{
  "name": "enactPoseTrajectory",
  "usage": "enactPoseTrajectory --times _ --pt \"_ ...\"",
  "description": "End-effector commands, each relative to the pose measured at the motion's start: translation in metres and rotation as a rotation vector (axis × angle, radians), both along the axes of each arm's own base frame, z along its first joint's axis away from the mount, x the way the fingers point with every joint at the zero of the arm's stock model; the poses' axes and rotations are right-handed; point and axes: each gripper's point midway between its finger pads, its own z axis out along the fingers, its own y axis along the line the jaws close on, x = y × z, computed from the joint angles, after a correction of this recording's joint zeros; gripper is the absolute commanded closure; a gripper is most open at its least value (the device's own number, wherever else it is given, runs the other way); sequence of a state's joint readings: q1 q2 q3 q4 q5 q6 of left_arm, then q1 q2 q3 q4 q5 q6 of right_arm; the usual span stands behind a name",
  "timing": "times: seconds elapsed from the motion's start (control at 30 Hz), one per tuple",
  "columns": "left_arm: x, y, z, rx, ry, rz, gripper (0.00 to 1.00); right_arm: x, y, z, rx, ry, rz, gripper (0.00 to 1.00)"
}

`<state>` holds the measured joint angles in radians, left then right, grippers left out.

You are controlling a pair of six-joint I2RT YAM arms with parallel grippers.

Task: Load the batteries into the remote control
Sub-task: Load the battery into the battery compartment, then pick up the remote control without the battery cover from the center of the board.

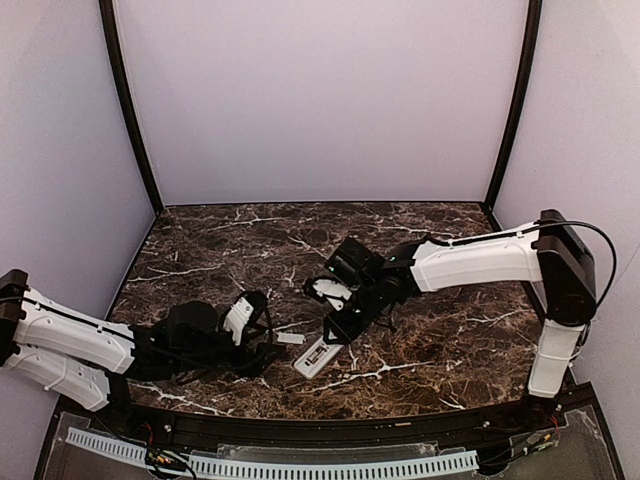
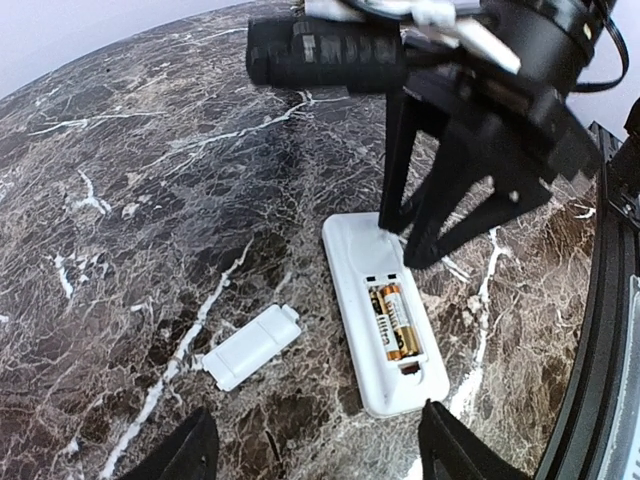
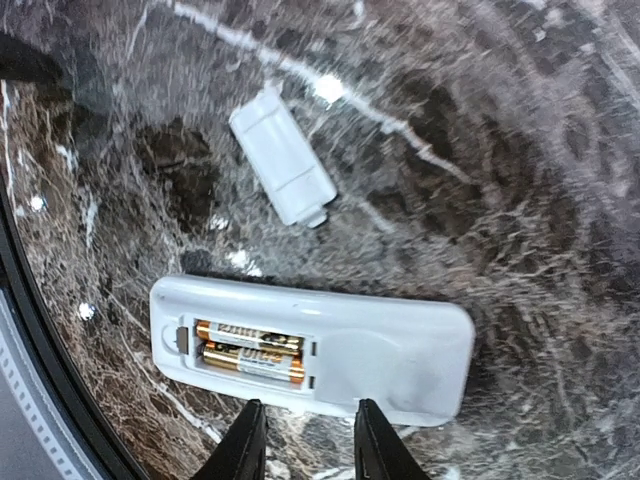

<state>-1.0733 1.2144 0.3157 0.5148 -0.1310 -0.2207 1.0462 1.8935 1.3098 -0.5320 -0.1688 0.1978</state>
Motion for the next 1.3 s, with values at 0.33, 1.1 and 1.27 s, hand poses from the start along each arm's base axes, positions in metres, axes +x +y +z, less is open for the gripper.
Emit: enactPoseTrajectory --times 0.33,1.1,1.27 --pt "-0.011 -0.044 -0.029 0.249 0.109 -0.194 0.28 0.044 -0.051 0.074 0.35 -0.082 -0.247 0.26" --pt "-0.013 -0.07 -0.089 0.516 0.265 -0.196 0.31 0.053 -0.092 0.064 0.547 0.059 -0.395 0.09" --pt "-0.014 -0.069 -0.099 0.566 0.303 -0.194 0.43 0.051 -0.093 0.056 0.576 0.119 -0.394 0.12"
